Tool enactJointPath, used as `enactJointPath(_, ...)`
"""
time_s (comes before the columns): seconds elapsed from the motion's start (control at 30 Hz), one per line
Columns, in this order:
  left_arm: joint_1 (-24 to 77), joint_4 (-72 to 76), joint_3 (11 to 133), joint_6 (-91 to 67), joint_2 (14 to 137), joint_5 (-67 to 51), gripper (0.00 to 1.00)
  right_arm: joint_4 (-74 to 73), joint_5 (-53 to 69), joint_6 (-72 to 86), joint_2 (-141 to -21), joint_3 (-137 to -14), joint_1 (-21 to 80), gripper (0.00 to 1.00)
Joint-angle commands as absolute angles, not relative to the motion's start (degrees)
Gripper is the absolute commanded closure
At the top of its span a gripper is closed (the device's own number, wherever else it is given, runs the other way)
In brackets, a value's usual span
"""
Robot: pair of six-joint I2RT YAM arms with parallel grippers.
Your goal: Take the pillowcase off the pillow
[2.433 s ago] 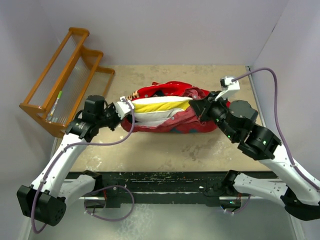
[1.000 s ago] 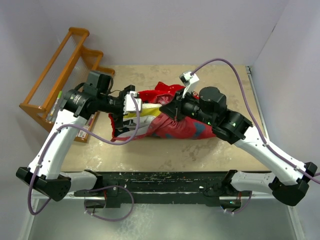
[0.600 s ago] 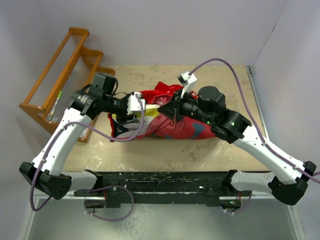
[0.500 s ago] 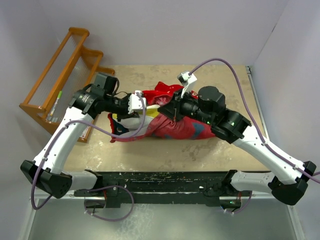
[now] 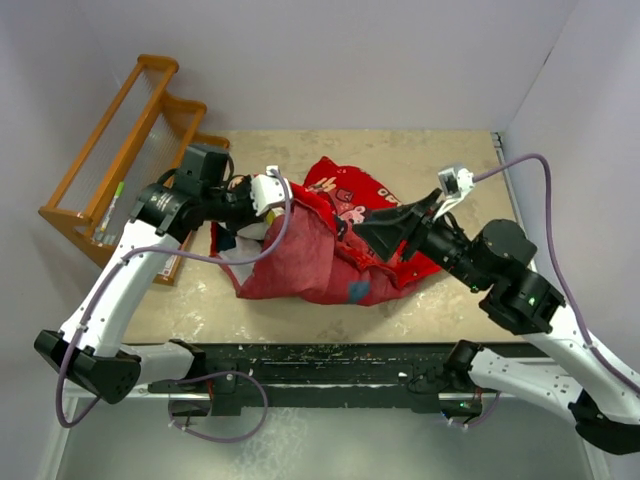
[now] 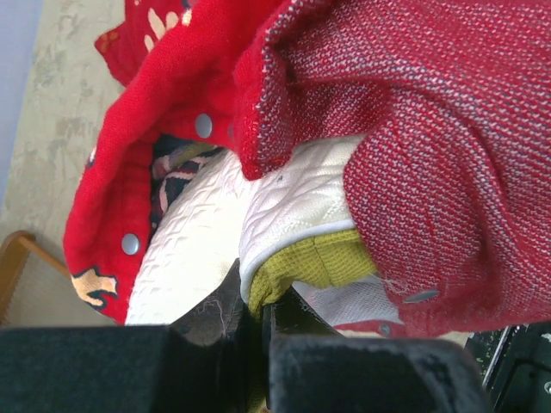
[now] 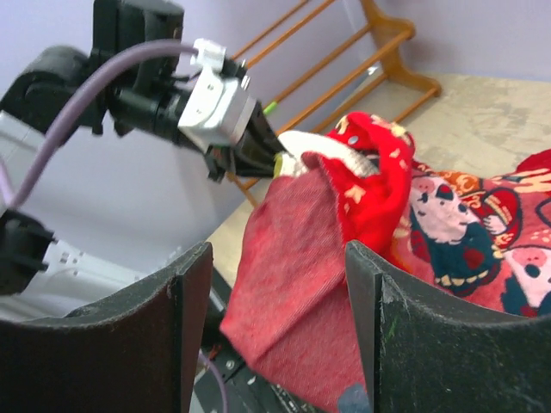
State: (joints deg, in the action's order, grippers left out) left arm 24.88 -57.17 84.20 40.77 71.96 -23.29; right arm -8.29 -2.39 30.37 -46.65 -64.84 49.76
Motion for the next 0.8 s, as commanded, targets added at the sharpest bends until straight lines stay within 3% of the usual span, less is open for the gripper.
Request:
enactJointPath(0.0,24.74,-54.54,91.23,36.09,71.39,-19.75,1.00,-8.31,5.64,29.53,-48.34,-61.69,50.19,0.34)
enactJointPath(0.13,24.70,-53.95,93.07,35.99,71.52,-18.58,1.00,-7.61,8.18,28.07,-50.36,-60.30,50.97,0.31)
enactJointPath(0.27,24.74,-55.00,95.45,35.95,72.71,-17.11,1.00,-5.93,12.45,27.63,-54.34,-61.28,52.08,0.37)
enactJointPath(0.33,24.70,-55.17,96.32,36.07,73.21,-16.61,1.00,-5.93,11.56,27.09,-56.22,-61.83,53.02,0.50)
enactJointPath(0.5,24.70,-55.01,97.79,37.11,74.23,-13.73,1.00,-4.84,9.10,27.20,-55.41,-61.26,53.17,0.98)
enactJointPath(0.77,24.74,-52.75,96.24,38.40,74.25,-10.80,1.00,-5.83,5.41,28.77,-49.25,-58.19,53.09,1.00)
